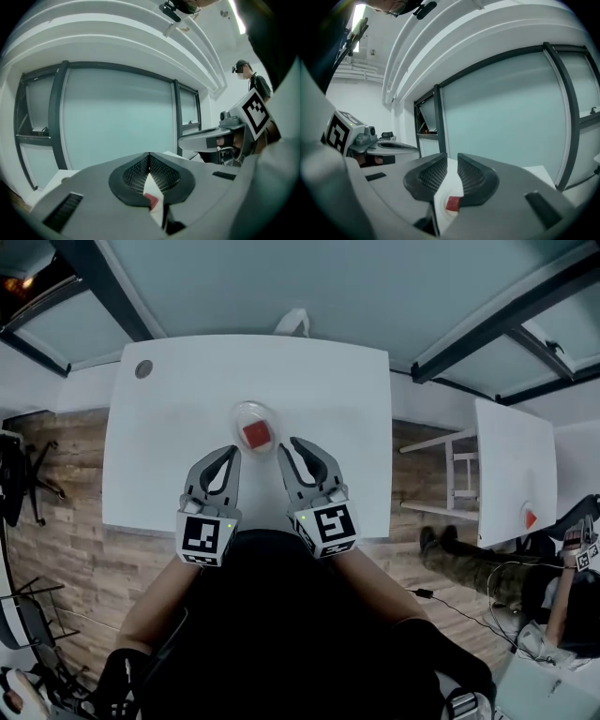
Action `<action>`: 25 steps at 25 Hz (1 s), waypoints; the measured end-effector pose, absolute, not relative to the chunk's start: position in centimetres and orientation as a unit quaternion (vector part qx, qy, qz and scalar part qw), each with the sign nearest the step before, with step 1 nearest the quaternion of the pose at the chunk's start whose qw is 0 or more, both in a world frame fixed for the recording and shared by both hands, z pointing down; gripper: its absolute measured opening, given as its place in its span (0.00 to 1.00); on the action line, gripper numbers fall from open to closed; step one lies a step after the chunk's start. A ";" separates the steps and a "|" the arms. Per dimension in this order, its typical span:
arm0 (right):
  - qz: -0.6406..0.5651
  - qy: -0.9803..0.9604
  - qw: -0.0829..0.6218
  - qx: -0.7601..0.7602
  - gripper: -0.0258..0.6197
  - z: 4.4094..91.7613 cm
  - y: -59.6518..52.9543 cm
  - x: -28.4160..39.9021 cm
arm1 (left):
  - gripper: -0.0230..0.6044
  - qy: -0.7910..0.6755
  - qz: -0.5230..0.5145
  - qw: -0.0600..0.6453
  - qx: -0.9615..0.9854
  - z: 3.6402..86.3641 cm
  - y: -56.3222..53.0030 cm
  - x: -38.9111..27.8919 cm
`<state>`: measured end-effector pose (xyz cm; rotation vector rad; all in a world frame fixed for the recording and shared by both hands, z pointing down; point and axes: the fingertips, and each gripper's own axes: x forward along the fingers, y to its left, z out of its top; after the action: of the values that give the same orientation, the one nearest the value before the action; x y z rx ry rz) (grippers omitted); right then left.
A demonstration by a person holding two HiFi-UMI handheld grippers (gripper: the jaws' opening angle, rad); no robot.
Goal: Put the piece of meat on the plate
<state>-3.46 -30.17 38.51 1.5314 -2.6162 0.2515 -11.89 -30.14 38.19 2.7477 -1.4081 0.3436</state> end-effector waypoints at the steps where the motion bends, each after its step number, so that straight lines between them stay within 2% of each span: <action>1: 0.080 -0.858 0.043 0.505 0.13 37.9 -29.9 -2.9 | 0.02 -0.454 0.105 0.015 0.884 37.5 -29.8 -11.7; 3: 0.069 -0.859 0.032 0.506 0.05 36.6 -29.1 -2.1 | 0.02 -0.455 0.090 0.006 0.886 36.1 -29.2 -11.1; 12: -0.017 -0.874 -0.032 0.484 0.04 30.1 -24.2 -0.5 | 0.02 -0.442 0.049 -0.015 0.896 32.4 -25.0 -5.9; 25: -0.038 -0.876 -0.018 0.481 0.04 29.9 -21.8 0.3 | 0.02 -0.420 0.037 -0.030 0.906 31.4 -23.6 -3.4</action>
<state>0.32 -21.80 29.86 1.5280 -2.7827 -0.1195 -3.37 -23.57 31.42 2.9035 -1.3453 0.1193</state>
